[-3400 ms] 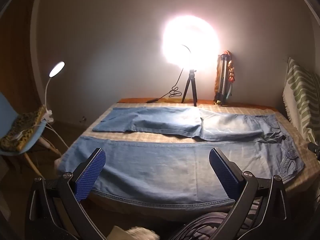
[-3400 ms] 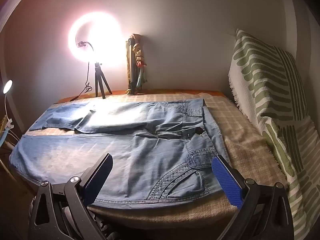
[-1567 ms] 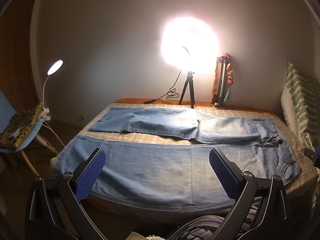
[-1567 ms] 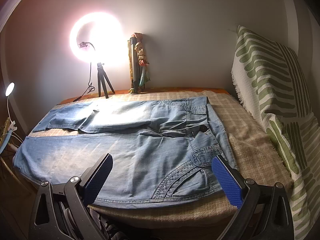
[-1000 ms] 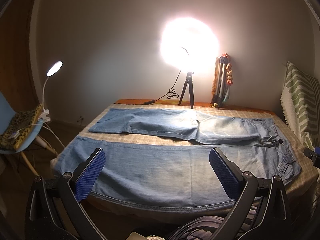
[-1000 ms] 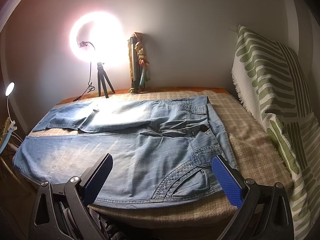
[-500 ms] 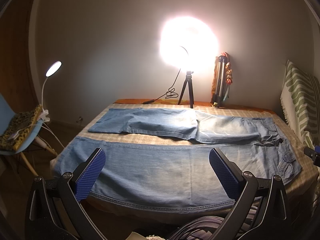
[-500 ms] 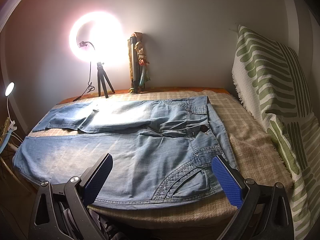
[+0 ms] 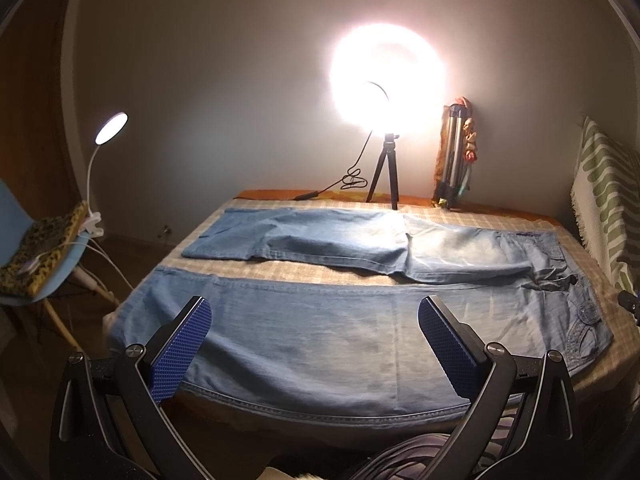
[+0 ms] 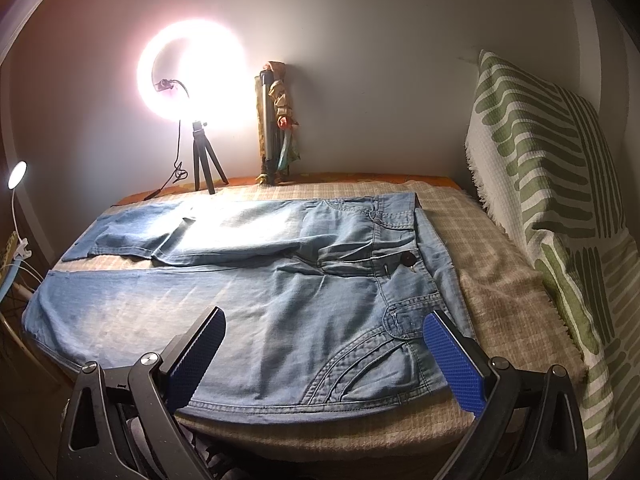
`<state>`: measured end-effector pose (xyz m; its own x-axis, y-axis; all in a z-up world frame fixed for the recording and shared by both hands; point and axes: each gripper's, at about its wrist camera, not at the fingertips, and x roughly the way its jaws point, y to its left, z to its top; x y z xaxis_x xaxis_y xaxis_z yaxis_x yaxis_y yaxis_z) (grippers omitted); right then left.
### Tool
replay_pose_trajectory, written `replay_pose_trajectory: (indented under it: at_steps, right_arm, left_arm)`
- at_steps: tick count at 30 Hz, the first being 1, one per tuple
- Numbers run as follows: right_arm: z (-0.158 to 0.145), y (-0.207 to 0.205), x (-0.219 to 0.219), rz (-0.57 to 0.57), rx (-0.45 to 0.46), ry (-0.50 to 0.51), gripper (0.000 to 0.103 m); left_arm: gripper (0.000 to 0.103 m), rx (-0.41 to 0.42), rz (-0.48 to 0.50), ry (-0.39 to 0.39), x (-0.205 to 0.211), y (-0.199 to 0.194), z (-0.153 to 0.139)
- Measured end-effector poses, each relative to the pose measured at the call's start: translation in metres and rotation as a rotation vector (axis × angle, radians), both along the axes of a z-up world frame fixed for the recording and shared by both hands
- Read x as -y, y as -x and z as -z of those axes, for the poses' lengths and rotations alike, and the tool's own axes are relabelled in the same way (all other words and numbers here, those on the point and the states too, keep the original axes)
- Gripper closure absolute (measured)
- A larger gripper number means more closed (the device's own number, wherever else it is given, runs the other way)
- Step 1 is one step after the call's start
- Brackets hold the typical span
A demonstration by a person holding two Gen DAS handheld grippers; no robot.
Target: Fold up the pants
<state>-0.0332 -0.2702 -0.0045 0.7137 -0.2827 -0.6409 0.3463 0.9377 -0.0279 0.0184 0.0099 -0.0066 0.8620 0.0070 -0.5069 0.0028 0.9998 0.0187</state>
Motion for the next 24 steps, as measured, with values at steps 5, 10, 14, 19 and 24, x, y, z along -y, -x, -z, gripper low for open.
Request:
replay_pose_trajectory:
  at_steps: [5,10,14,19,24]
  right_arm:
    - [-0.001,-0.013,0.005,-0.019,-0.004,0.015,0.002]
    - [-0.004,-0.035,0.01,-0.051,0.0,0.049,0.002]
    - [-0.009,-0.053,0.013,-0.078,0.018,0.083,0.002]
    - [-0.009,-0.074,0.008,-0.147,0.03,0.102,0.002]
    - [0.003,-0.095,-0.002,-0.216,-0.024,0.137,0.002]
  left_arm:
    - [0.0,0.003,-0.01,-0.016,-0.016,-0.014,0.005]
    - [0.0,-0.017,0.025,0.04,-0.043,-0.034,0.015]
    - [0.001,-0.042,0.021,0.034,-0.059,-0.052,0.022]
    - [0.009,-0.082,-0.016,0.026,-0.081,-0.072,0.031]
    - [0.015,-0.116,-0.046,0.018,-0.105,-0.088,0.041]
